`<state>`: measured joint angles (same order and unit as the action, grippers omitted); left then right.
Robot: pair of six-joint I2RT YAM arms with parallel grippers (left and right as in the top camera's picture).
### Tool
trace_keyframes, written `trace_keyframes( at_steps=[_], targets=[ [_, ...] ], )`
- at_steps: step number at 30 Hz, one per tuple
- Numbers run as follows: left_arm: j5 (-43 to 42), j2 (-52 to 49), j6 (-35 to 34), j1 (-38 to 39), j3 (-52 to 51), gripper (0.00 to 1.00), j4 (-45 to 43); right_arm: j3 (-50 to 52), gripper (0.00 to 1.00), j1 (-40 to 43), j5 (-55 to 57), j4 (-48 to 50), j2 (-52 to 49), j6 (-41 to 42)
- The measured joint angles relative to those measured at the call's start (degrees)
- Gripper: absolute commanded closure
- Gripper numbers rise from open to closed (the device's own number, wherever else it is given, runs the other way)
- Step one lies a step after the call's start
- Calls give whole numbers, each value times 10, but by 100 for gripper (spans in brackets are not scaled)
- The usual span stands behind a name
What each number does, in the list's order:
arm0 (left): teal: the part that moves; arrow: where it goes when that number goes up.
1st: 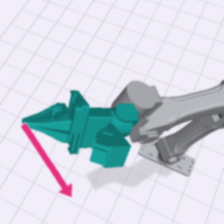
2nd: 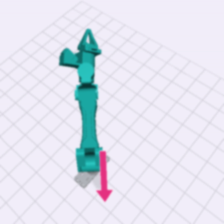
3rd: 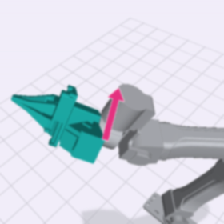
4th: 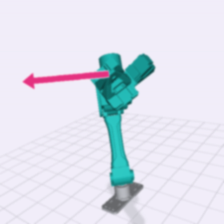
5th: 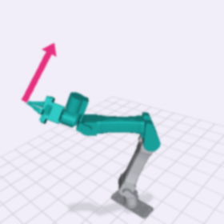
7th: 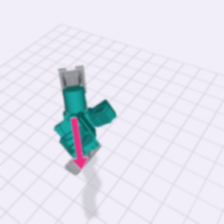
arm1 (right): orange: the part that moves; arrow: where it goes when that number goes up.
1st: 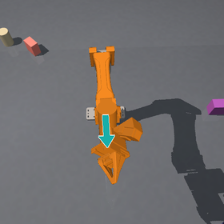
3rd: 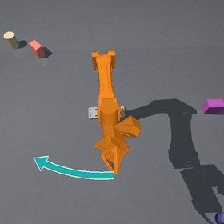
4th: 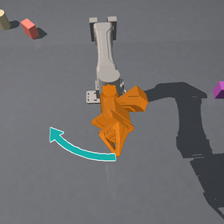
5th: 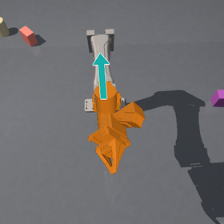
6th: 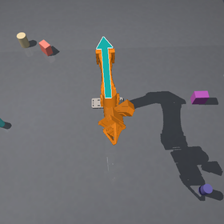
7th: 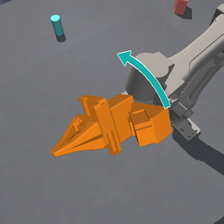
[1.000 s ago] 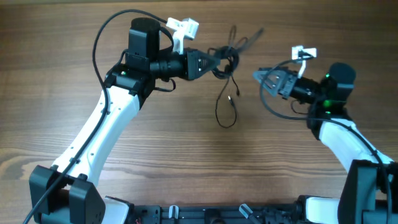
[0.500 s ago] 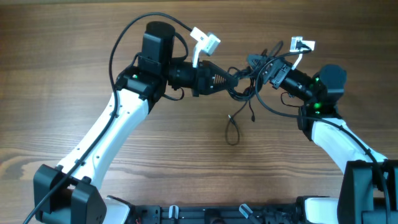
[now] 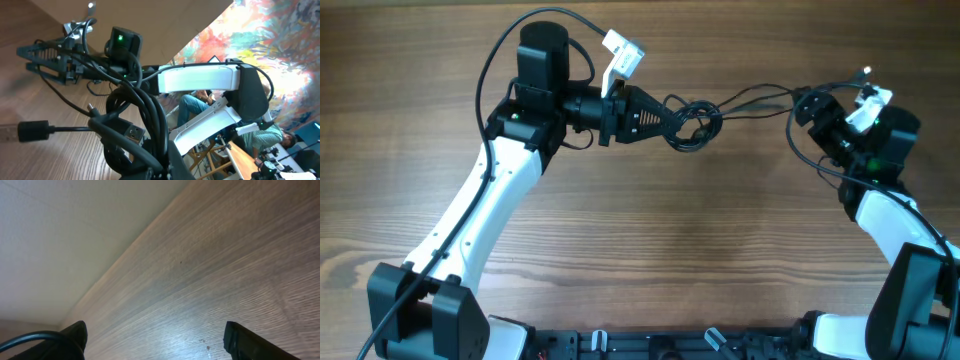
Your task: Untangle cables
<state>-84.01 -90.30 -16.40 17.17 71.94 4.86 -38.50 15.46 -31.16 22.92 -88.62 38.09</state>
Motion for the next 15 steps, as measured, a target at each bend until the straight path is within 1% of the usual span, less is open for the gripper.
trace_keyframes(
  at_steps=[2, 5, 7, 9, 11, 13, 14, 15],
  targets=[
    [3, 0, 0, 0, 0, 96, 0, 0, 0, 0, 3, -2, 0, -8],
    [30, 2, -2, 0, 0, 96, 0, 0, 0, 3, -10, -1, 0, -13],
    [74, 3, -17, 0, 0, 96, 1, 1, 0, 12, -61, 19, 0, -19],
    [138, 3, -54, 0, 0, 96, 2, 2, 0, 21, -109, 44, -1, -23],
    [198, 4, -96, 0, 0, 96, 2, 3, 0, 32, -187, 82, -1, -16],
    [283, 4, -172, 0, 0, 96, 3, 3, 0, 36, -249, 91, -1, -2],
    [307, 4, -202, 0, 0, 96, 3, 3, 0, 34, -282, 92, -1, 4],
    [351, 4, -249, 1, 0, 96, 3, 3, 0, 29, -309, 93, -1, 10]
  ],
)
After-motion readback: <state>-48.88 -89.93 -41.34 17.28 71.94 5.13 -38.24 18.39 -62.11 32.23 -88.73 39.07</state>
